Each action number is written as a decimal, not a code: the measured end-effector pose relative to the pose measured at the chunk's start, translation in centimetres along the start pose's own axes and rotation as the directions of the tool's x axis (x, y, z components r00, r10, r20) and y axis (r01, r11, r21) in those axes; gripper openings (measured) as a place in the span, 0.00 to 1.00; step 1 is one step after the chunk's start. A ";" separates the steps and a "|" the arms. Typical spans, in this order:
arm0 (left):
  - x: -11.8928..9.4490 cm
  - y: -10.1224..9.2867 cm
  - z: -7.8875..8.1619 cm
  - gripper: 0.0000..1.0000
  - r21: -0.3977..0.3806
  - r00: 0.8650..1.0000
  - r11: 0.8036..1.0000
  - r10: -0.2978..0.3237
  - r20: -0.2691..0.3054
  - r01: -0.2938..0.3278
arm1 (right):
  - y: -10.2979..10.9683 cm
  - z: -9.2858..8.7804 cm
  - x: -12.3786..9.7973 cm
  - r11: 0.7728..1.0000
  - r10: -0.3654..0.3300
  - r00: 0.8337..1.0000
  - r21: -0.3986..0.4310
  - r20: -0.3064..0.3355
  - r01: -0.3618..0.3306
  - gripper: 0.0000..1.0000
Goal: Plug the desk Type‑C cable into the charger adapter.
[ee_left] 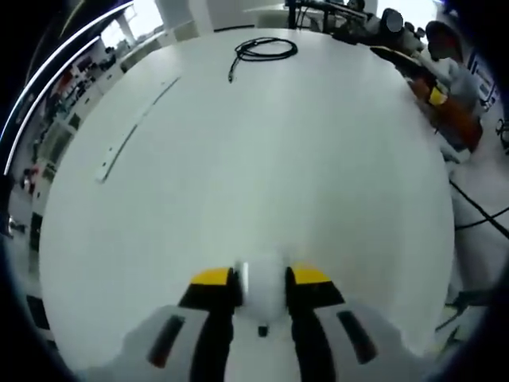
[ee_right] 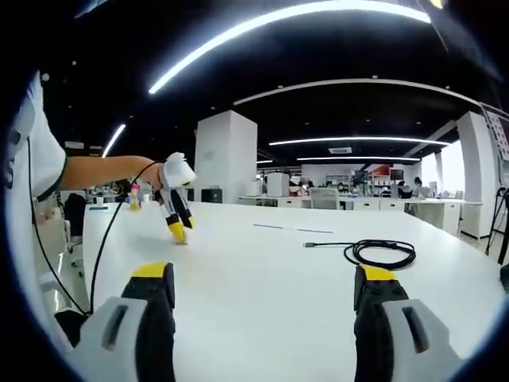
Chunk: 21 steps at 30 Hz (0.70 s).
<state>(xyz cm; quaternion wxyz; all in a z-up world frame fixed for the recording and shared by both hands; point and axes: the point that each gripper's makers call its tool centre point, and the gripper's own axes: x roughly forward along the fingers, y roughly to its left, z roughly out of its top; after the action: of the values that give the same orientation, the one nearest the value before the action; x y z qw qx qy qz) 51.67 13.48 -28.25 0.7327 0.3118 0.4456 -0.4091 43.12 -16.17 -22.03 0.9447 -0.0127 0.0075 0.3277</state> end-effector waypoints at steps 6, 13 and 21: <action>-0.3 -2.0 -0.1 0.25 -0.007 1.000 1.000 -0.024 0.016 0.024 | 0.1 0.0 -0.1 1.000 0.003 1.000 -0.004 -0.006 -0.003 0.95; -0.3 -2.6 -0.4 0.25 0.003 0.999 0.999 -0.051 0.014 0.051 | -0.1 -0.2 0.0 1.000 0.008 1.000 -0.010 -0.015 -0.008 0.94; -0.6 -4.1 -0.9 0.24 0.025 0.997 0.997 -0.071 0.001 0.071 | 0.3 -0.3 0.2 1.000 0.015 1.000 -0.013 -0.020 -0.015 0.94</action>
<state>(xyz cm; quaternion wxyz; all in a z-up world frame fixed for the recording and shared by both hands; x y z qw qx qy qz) 47.54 12.49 -28.49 0.7143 0.3043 0.4505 -0.4406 43.11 -15.83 -22.31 0.9420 -0.0221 0.0148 0.3347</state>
